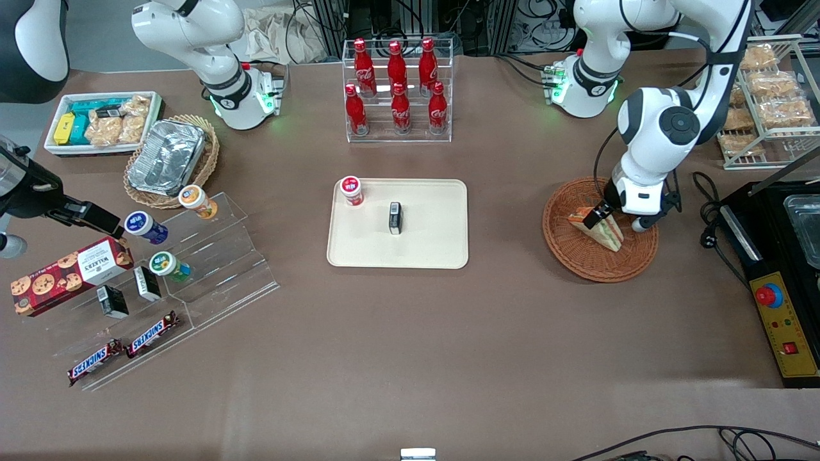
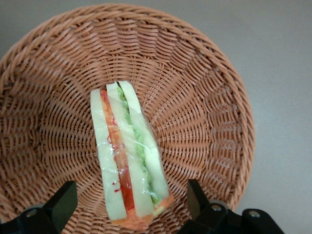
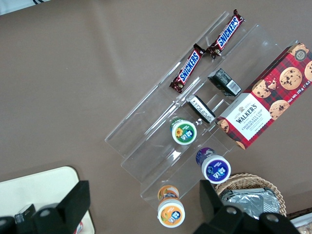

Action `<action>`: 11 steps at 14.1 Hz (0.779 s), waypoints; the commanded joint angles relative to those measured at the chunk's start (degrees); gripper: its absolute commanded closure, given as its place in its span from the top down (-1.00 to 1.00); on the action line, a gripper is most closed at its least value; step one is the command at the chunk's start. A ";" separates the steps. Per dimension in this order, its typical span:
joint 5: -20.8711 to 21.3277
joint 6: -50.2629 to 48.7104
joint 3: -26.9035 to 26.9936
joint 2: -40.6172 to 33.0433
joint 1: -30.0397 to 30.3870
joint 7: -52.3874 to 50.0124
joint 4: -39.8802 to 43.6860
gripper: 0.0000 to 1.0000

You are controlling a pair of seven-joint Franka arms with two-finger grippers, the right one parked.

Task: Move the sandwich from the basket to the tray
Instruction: 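Close the left gripper on the wrapped sandwich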

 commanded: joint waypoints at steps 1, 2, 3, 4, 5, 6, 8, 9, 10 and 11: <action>1.40 1.95 0.50 0.08 -0.59 -2.60 -0.98 0.99; 1.40 2.03 0.50 0.17 -0.59 -2.86 -0.98 0.98; 1.40 2.38 0.50 0.26 -0.59 -2.95 -0.98 0.97; 1.40 2.65 0.59 0.26 -0.50 -2.95 -1.06 0.89; 1.40 2.65 0.59 0.08 -0.50 -3.30 -1.15 0.66; 1.40 2.65 0.59 0.08 -0.50 -4.43 -0.89 0.08; 1.40 2.56 0.59 -0.27 -0.50 -4.53 -0.80 -0.94; 1.48 2.13 0.59 -0.79 -0.41 -4.62 -0.63 -1.00; 1.49 1.34 0.59 -1.84 -0.41 -4.62 -0.54 -1.00; 1.49 -1.71 0.59 -3.07 -0.24 -4.62 -0.01 -1.00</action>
